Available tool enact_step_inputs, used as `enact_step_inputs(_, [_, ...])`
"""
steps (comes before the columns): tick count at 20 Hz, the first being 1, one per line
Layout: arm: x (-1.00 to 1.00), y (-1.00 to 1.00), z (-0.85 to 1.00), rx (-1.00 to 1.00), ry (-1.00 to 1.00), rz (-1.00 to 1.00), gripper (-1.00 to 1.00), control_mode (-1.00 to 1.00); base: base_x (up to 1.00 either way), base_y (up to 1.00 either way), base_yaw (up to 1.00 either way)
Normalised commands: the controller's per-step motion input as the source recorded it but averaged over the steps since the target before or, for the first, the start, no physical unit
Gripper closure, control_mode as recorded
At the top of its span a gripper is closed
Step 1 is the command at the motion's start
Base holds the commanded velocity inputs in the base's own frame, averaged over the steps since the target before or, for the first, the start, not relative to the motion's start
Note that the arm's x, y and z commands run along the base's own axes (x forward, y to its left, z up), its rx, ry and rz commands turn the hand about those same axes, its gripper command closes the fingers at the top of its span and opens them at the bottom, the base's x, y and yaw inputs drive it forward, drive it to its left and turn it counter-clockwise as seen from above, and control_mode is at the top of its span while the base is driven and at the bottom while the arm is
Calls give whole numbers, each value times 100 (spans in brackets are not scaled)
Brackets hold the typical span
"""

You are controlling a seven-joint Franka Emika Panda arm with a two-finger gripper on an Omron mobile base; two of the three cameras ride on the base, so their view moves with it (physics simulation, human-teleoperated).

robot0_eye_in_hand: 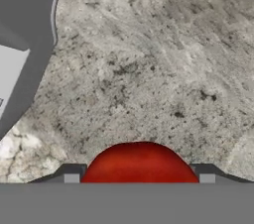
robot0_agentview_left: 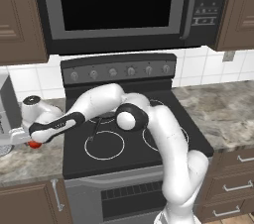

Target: Put the tomato and onion in the pan. Then turn on the rear left burner and set the heat to medium.

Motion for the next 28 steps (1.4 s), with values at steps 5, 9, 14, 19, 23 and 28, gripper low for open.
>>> enact_step_inputs(5, [-3, -88, 8, 0, -20, 0, 100, -100, 0, 0, 0])
enact_step_inputs(9, [0, -58, 47, 0, -17, -5, 100, -100, 0, 0, 0])
enact_step_inputs(14, [1, -54, 59, 0, -19, -9, 100, -100, 0, 0, 0])
enact_step_inputs(19, [3, -52, 58, 0, -14, -10, 100, -100, 0, 0, 0])
enact_step_inputs(23, [0, -52, 56, 0, -11, -12, 100, -100, 0, 0, 0])
enact_step_inputs(28, [0, -63, 41, 0, -6, -13, 100, -100, 0, 0, 0])
